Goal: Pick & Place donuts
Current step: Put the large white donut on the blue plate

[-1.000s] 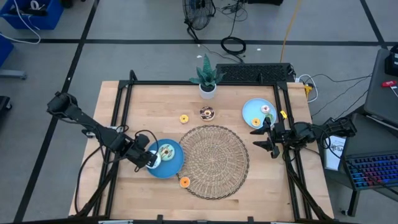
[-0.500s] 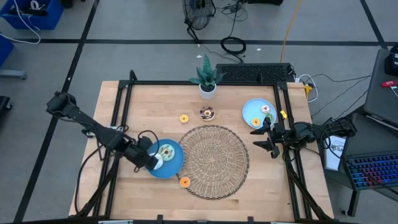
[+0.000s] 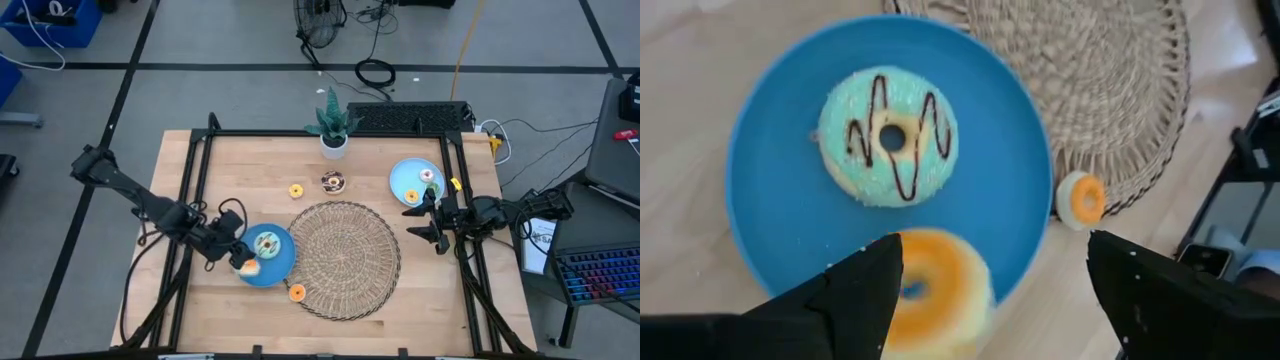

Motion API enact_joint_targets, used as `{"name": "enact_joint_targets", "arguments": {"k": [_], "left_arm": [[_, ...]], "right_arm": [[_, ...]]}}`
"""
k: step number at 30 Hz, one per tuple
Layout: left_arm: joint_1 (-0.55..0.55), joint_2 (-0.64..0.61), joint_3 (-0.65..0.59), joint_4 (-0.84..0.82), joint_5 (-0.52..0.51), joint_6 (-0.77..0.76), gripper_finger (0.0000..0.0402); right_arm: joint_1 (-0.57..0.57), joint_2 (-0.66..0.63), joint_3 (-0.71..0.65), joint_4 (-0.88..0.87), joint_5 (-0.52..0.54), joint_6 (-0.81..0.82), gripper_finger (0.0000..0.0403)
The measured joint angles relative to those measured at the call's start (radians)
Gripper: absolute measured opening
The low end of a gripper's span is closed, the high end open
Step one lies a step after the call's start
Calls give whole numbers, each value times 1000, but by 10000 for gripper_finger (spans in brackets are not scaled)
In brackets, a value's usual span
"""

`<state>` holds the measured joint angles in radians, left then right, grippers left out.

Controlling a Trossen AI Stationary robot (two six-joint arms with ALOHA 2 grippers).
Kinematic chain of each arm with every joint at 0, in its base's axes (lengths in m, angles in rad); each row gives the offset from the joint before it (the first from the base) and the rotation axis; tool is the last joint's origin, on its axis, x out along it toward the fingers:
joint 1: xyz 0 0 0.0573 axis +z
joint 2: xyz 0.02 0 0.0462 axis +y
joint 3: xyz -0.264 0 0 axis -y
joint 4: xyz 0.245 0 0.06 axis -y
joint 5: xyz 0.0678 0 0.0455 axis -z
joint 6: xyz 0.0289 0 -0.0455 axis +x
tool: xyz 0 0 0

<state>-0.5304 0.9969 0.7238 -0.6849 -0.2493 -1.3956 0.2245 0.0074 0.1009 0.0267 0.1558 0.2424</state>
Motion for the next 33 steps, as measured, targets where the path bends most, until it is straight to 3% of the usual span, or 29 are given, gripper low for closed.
{"name": "enact_joint_targets", "arguments": {"k": [10, 22, 25, 30, 33], "left_arm": [[-1, -8, 0, -7, -49, 18, 311], [-59, 134, 0, 34, -11, 49, 324], [-57, 180, 0, 17, 67, 42, 324], [-49, 255, 0, 32, 324, 19, 324], [-47, 284, 17, 65, 382, 6, 324]], "right_arm": [[0, 0, 0, 0, 0, 0, 219], [0, 0, 0, 0, 0, 0, 219], [0, 0, 0, 0, 0, 0, 219], [0, 0, 0, -1, 0, 0, 219], [0, 0, 0, 0, 0, 0, 219]]}}
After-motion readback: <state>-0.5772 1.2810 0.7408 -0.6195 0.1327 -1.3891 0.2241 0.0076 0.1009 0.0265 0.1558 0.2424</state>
